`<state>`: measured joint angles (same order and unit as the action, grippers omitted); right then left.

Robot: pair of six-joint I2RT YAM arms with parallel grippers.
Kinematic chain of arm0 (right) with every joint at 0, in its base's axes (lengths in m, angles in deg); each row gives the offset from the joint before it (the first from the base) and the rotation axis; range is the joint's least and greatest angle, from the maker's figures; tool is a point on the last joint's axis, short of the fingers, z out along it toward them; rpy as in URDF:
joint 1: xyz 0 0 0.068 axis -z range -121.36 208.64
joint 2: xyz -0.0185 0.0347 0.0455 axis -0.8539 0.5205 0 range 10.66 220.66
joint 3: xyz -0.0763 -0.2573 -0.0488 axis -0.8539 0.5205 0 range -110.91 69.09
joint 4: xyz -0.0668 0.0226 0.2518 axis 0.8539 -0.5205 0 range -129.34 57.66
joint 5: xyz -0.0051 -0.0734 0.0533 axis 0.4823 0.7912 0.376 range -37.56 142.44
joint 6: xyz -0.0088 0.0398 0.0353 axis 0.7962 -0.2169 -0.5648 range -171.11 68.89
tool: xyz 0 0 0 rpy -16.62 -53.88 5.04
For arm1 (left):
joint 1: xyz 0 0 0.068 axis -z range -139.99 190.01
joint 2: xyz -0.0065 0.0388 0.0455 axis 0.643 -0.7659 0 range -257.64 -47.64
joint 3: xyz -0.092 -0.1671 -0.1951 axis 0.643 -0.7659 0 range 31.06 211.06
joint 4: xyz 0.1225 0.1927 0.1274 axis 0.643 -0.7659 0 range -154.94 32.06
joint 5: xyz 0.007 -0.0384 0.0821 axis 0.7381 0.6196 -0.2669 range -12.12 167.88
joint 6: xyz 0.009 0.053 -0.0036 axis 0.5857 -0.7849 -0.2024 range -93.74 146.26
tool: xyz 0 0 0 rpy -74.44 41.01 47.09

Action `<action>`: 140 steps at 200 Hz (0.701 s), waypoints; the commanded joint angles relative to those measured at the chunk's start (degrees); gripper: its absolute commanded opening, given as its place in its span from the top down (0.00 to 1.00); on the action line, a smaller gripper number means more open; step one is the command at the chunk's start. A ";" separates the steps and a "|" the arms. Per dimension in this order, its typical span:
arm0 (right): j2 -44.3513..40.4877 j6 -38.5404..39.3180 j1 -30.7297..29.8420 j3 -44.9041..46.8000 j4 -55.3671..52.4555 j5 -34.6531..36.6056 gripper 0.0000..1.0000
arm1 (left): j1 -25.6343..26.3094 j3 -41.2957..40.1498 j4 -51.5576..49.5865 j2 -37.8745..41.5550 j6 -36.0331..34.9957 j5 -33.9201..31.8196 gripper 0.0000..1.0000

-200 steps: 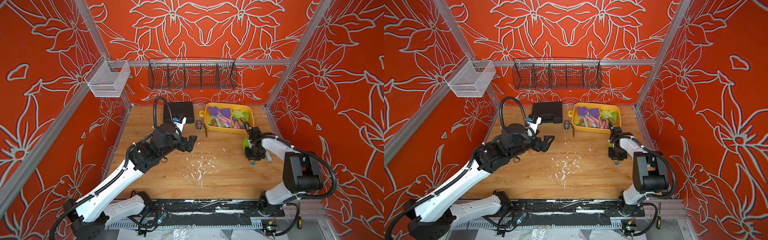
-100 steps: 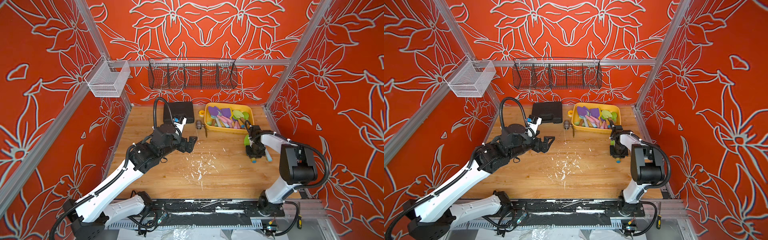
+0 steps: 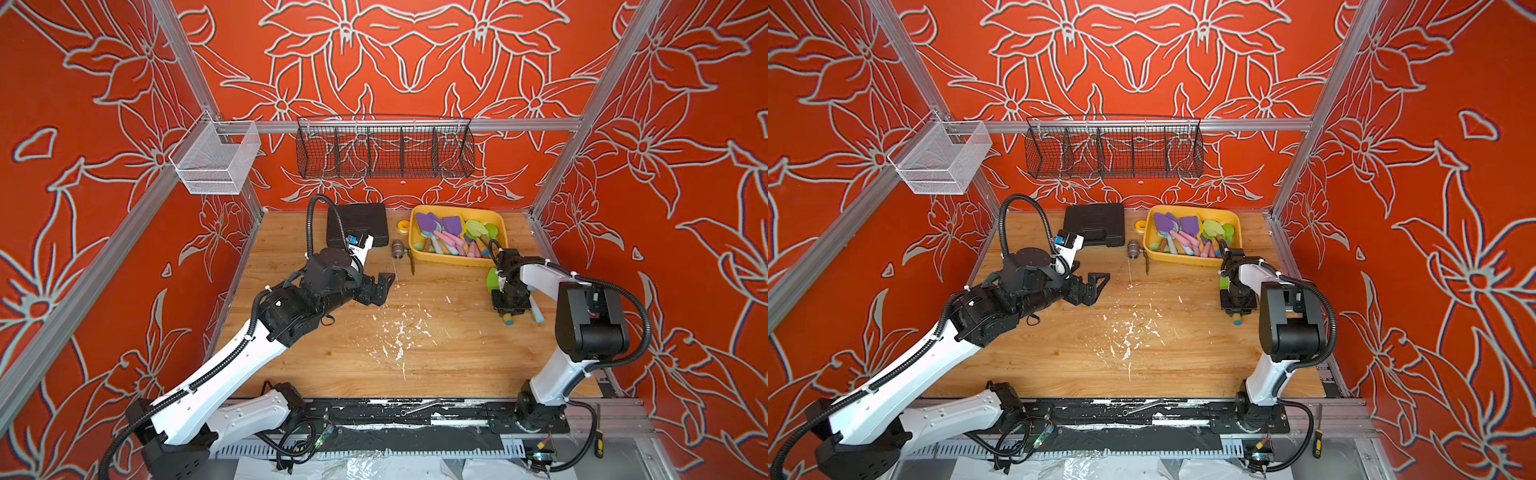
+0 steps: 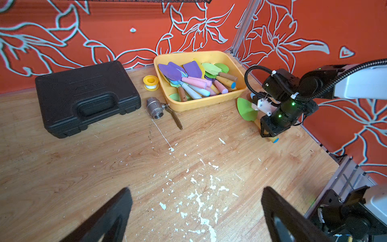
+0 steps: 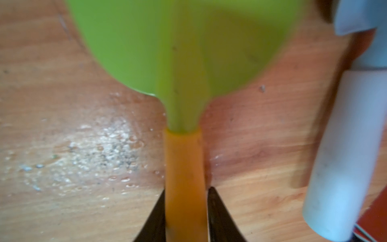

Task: Take the shovel out of the storage box
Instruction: Place the shovel at the center of the board.

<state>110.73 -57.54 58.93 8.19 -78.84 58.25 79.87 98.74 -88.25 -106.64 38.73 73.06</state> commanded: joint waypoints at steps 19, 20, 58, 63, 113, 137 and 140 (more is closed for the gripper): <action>1.82 0.28 0.25 -0.56 -1.86 1.10 0.58 | 0.31 -0.44 1.08 0.73 0.17 0.42 0.03; 1.80 0.28 0.24 -0.59 -1.94 1.12 0.58 | 0.31 -0.44 1.10 0.73 0.18 0.42 0.03; -0.01 -0.27 0.26 -3.15 -3.91 0.92 0.54 | 0.31 -0.54 1.04 0.73 0.25 0.51 0.03; -0.34 -0.56 0.32 -3.62 -4.45 1.03 0.54 | 0.29 -0.61 1.04 0.73 0.27 0.51 0.03; -5.35 -2.39 0.23 -7.77 -9.03 -0.33 0.42 | 0.31 -0.62 1.13 1.08 0.15 -0.17 0.03; -10.21 -3.05 0.23 -9.58 -10.92 -2.65 0.39 | 0.31 -0.36 1.12 1.35 -0.37 -0.58 0.03; -10.97 -3.18 0.25 -9.84 -11.05 -3.05 0.38 | 0.35 -0.28 1.08 1.42 -0.53 -0.67 0.03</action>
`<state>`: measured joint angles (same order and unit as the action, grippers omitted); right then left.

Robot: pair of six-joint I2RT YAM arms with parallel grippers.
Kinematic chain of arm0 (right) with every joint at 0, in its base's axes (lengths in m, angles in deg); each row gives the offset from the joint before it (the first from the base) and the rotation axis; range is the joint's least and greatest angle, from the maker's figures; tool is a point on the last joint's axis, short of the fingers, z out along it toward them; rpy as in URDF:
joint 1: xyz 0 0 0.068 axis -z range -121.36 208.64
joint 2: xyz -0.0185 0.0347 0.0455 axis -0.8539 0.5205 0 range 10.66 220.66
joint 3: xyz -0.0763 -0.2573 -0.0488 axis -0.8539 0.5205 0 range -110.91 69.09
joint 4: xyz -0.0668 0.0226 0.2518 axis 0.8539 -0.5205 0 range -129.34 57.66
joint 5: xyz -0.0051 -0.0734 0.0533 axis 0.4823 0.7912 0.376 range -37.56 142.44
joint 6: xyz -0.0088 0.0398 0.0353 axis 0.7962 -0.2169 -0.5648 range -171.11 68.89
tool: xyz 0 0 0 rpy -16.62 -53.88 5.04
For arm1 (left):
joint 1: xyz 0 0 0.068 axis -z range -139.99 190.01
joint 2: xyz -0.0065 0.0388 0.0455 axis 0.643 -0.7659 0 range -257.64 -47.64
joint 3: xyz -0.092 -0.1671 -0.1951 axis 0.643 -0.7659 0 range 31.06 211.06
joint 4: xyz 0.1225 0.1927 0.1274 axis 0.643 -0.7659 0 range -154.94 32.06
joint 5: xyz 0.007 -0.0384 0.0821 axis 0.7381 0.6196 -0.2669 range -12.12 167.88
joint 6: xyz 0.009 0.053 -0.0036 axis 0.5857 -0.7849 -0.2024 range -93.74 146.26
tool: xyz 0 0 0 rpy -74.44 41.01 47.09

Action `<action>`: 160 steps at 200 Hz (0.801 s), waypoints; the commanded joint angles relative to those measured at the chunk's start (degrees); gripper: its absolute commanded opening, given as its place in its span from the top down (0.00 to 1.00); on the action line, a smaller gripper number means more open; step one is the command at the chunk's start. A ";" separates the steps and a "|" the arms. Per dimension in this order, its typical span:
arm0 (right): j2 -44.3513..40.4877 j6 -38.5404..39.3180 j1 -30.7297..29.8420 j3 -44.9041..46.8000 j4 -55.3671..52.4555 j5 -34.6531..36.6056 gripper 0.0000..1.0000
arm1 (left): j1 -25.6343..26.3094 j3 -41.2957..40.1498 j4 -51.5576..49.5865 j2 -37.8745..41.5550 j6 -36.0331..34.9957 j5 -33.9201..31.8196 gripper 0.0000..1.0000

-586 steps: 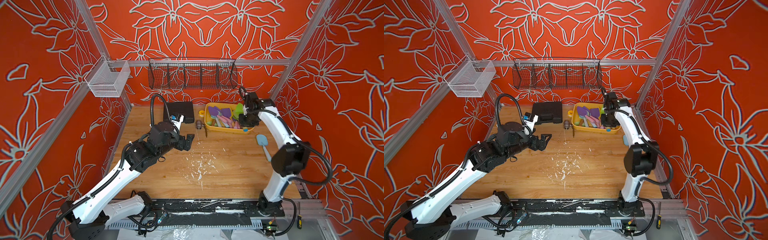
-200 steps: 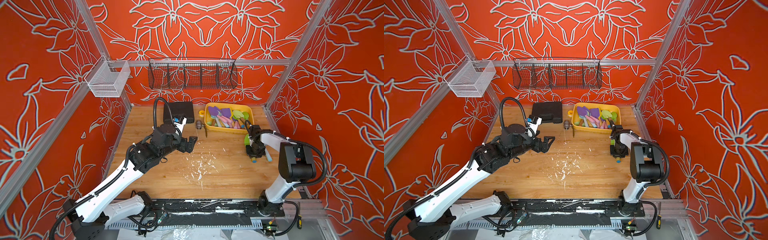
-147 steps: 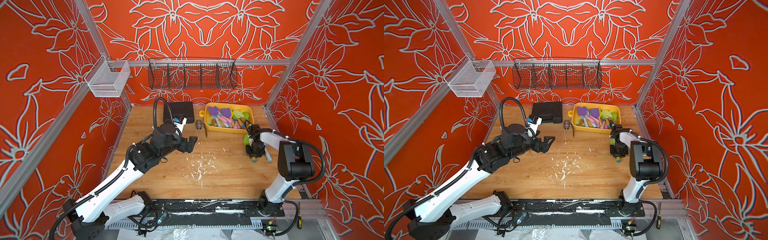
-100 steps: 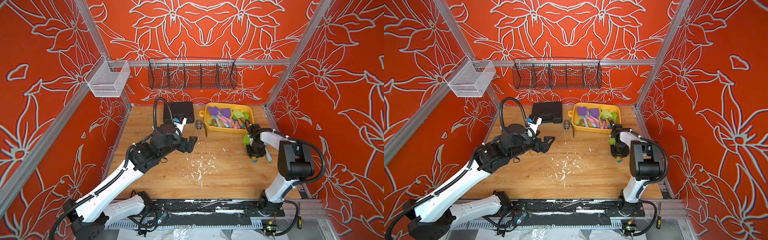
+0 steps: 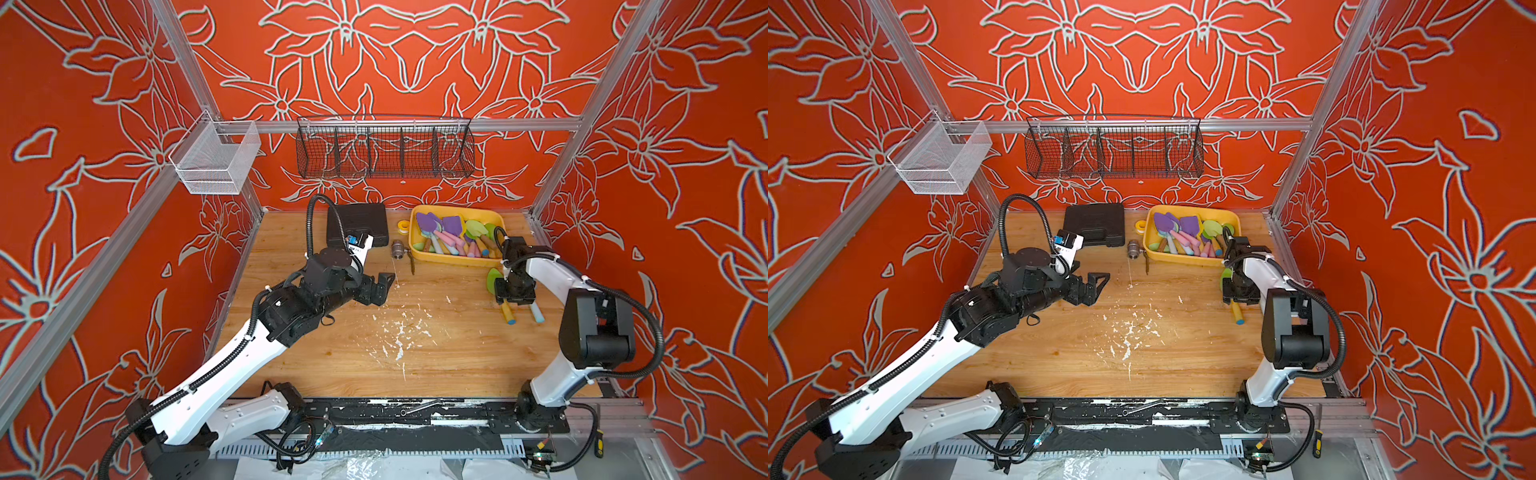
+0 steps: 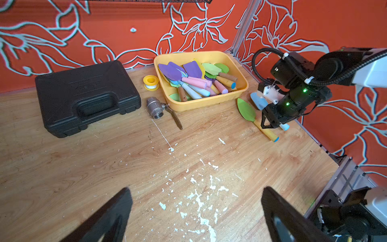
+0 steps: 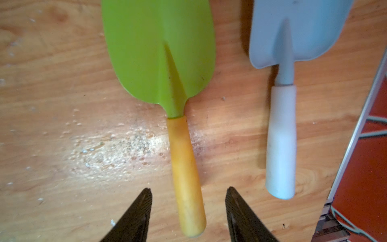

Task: Take the shovel out of the storage box
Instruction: Place the shovel at the center of the board.

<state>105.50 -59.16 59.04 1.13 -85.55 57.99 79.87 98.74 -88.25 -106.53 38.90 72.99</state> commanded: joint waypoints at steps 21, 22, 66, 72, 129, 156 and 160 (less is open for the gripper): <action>-12.73 -1.79 0.14 -4.76 -4.16 -9.22 0.29 | 0.31 0.46 1.21 1.62 -1.67 -1.26 0.03; -12.96 -1.84 0.13 -4.87 -4.13 -9.71 0.29 | 0.31 0.45 1.21 1.61 -1.75 -1.26 0.03; -24.80 -5.48 0.13 -6.78 -0.13 -21.23 0.11 | 0.31 4.83 -0.82 -0.05 -6.82 -3.31 0.03; -25.77 -5.85 0.12 -6.91 0.53 -21.79 0.10 | 0.27 5.73 -1.26 -0.31 -7.65 -3.53 0.03; -26.28 -5.08 0.13 -9.28 0.38 -21.47 0.06 | 0.31 10.07 -2.02 -1.77 -12.20 -4.69 0.03; -21.38 -3.81 0.14 -13.46 -2.87 -18.43 0.07 | 0.31 10.87 -2.61 -1.95 -11.95 -4.29 0.03; -20.37 -3.66 0.11 -14.29 -3.52 -18.05 0.08 | 0.31 10.89 -2.65 -1.87 -11.86 -4.26 0.03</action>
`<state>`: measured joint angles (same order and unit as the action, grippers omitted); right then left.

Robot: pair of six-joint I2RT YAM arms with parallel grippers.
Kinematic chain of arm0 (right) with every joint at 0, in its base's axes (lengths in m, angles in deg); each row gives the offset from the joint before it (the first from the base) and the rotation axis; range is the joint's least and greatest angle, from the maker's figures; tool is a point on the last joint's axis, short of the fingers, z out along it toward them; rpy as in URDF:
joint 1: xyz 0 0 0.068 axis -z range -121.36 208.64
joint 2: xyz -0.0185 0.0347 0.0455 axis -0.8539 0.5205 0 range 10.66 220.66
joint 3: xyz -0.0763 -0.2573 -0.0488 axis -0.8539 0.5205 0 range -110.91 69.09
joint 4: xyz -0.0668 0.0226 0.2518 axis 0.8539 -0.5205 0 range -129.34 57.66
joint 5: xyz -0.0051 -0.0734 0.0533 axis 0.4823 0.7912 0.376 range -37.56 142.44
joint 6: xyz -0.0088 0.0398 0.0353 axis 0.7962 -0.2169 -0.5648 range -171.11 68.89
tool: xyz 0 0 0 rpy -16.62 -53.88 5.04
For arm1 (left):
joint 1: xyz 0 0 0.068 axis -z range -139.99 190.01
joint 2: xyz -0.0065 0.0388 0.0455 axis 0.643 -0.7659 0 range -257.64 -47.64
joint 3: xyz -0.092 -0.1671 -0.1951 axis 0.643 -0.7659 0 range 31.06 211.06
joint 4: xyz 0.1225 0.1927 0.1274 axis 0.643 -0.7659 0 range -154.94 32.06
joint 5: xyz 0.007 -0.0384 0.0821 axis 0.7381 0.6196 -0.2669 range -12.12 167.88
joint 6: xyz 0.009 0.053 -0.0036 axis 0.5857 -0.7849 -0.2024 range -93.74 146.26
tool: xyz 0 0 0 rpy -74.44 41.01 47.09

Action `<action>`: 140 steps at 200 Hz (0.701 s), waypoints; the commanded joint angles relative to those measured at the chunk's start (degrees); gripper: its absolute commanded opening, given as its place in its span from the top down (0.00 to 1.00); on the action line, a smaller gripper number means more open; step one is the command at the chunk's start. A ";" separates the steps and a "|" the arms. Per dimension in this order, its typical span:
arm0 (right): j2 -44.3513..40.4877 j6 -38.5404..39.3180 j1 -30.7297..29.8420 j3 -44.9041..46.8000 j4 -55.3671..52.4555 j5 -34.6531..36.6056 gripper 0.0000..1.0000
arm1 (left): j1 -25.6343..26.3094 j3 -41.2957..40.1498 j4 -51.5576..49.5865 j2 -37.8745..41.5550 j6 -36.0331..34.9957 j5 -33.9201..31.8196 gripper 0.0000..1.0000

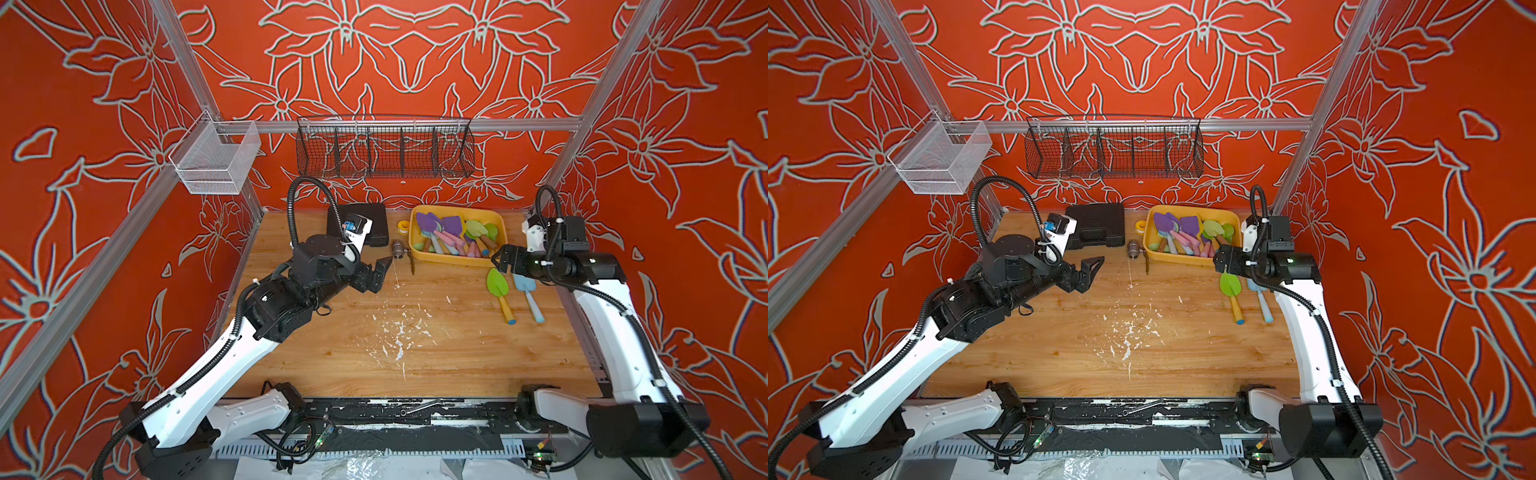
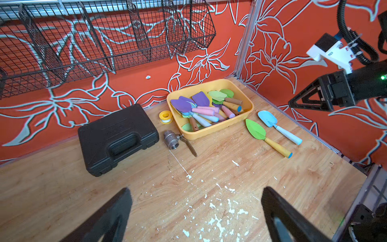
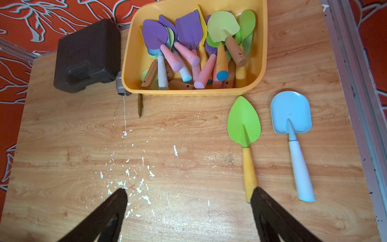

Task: Take the shovel out of the storage box
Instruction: Place the shovel at the center of the board, then pick up the shovel from the storage box.

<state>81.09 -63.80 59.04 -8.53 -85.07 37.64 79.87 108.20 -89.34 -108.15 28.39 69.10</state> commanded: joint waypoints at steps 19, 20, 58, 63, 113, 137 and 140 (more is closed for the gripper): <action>10.04 1.26 0.13 -8.97 -6.54 3.46 0.12 | 0.31 1.42 -1.72 0.15 -1.25 -0.36 0.03; 10.32 1.26 0.13 -9.22 -6.66 3.46 0.12 | 0.31 1.42 -1.77 0.19 -1.25 -0.36 0.03; 22.76 0.65 0.16 -17.20 -7.82 2.67 0.12 | 0.31 1.69 -2.70 1.65 -1.08 -0.88 0.03; 24.57 0.83 0.07 -18.36 -7.82 2.68 0.12 | 0.31 1.61 -2.75 2.00 -1.00 -0.94 0.03; 43.50 4.26 -0.09 -32.45 -15.08 4.91 0.13 | 0.31 4.02 -6.11 3.47 -1.98 -3.70 0.03; 50.54 4.90 -0.09 -38.29 -16.31 5.65 0.17 | 0.31 5.59 -8.08 5.82 -2.81 -5.02 0.03; 51.45 4.95 -0.08 -38.96 -16.74 5.70 0.17 | 0.31 5.71 -8.27 5.88 -2.83 -5.22 0.03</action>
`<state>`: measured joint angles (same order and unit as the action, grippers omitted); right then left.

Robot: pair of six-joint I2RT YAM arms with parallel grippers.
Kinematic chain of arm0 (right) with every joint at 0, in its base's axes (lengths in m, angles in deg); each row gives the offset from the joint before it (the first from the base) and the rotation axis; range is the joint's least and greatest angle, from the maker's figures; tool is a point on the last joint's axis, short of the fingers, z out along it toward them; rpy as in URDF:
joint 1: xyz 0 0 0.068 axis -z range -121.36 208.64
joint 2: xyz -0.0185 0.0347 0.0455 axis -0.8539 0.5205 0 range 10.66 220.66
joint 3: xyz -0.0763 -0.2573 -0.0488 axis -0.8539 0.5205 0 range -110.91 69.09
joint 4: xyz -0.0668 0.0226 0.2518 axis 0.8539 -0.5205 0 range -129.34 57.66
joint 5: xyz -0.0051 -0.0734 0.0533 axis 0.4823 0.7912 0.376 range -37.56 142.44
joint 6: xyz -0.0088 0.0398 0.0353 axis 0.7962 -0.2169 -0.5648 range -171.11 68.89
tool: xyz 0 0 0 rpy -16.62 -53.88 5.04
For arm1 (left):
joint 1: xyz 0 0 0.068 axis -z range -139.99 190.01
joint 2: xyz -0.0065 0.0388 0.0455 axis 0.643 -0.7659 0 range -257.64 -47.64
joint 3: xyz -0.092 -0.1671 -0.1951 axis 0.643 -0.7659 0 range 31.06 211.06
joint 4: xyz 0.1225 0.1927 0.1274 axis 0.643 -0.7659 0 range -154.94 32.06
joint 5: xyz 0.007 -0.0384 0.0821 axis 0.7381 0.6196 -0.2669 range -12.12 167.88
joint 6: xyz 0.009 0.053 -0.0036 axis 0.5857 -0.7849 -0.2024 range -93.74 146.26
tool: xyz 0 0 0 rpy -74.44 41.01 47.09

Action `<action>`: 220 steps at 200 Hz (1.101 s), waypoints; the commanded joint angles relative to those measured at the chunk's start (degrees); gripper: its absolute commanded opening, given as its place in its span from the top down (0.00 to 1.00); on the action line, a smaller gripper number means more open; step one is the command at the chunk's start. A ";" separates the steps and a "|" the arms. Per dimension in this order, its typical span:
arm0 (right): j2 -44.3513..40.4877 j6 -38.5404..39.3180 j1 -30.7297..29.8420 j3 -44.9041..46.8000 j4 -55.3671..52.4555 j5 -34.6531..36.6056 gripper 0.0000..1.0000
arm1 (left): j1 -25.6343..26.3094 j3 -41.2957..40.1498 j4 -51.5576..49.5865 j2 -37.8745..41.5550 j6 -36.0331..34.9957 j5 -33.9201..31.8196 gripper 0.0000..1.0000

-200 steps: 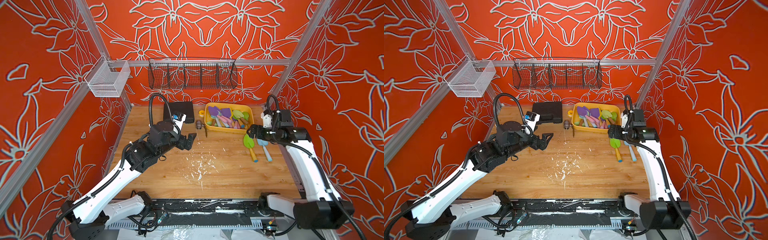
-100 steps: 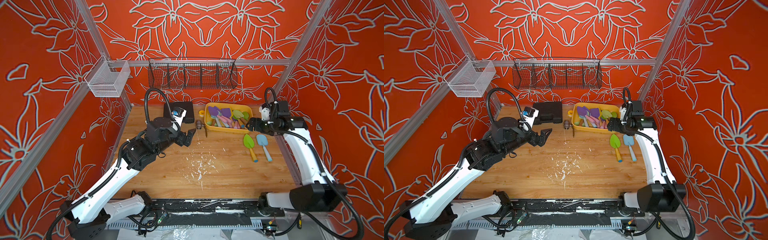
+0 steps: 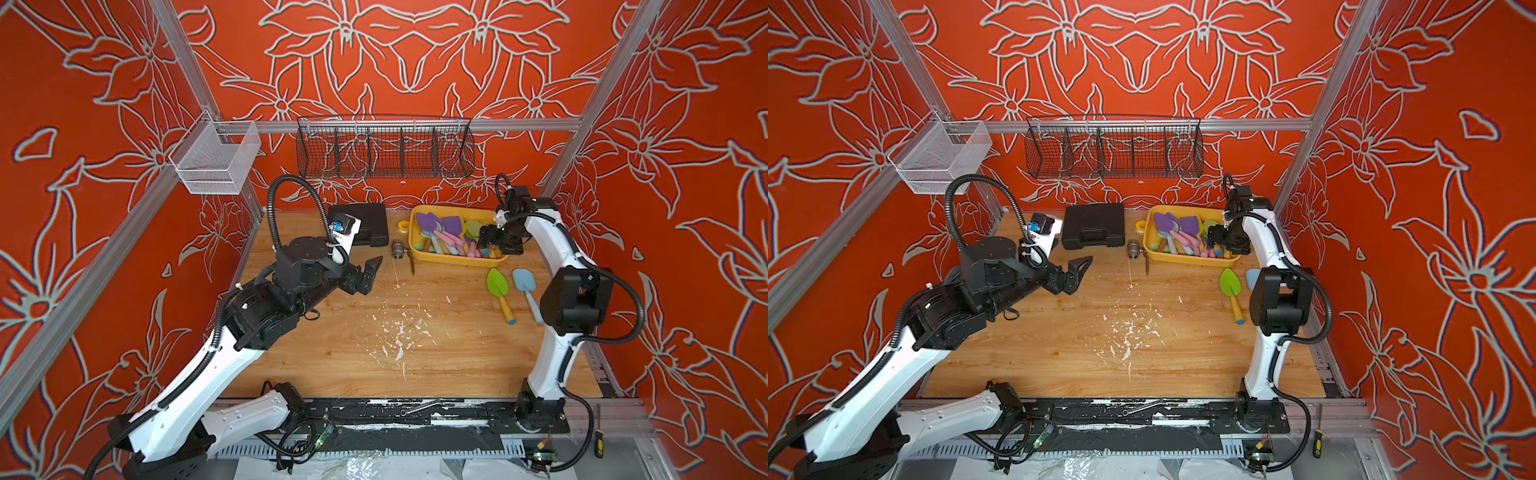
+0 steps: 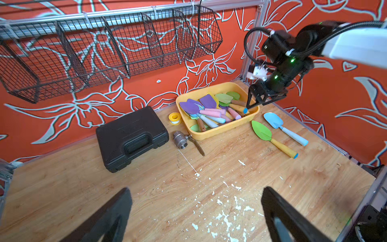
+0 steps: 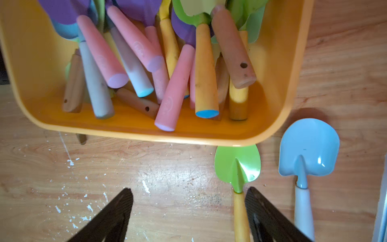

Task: Take the shovel out of the storage box
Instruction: Pick up the shovel from the storage box.

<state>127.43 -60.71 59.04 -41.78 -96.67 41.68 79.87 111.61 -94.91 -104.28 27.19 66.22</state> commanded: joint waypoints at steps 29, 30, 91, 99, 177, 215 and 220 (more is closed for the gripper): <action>12.11 1.61 -0.13 -12.60 -6.99 2.01 0.30 | 0.31 2.57 -3.61 2.68 -1.64 -3.59 0.03; 12.27 1.61 -0.13 -12.74 -7.01 2.04 0.30 | 0.27 2.58 -3.62 2.68 -1.59 -3.61 0.03; 21.45 0.90 -0.14 -21.48 -9.50 4.12 0.50 | 0.30 2.67 -4.25 2.50 -1.37 -4.24 0.03; 22.49 0.76 -0.11 -22.43 -10.01 4.17 0.53 | 0.27 2.72 -4.17 2.50 -1.45 -4.42 0.03; 25.23 -0.17 -0.23 -27.82 -12.89 3.97 0.86 | 0.30 2.26 -3.46 2.09 -1.96 -4.56 0.03; 24.37 -0.07 -0.18 -28.59 -14.95 3.77 0.94 | 0.31 0.86 -2.35 2.45 -1.72 -3.68 0.03; 24.23 -0.22 -0.20 -28.58 -15.19 3.81 0.95 | 0.31 0.76 -2.17 2.42 -1.63 -3.57 0.03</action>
<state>152.47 -60.47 58.78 -68.90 -108.08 44.59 79.87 113.38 -98.74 -102.18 26.05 62.28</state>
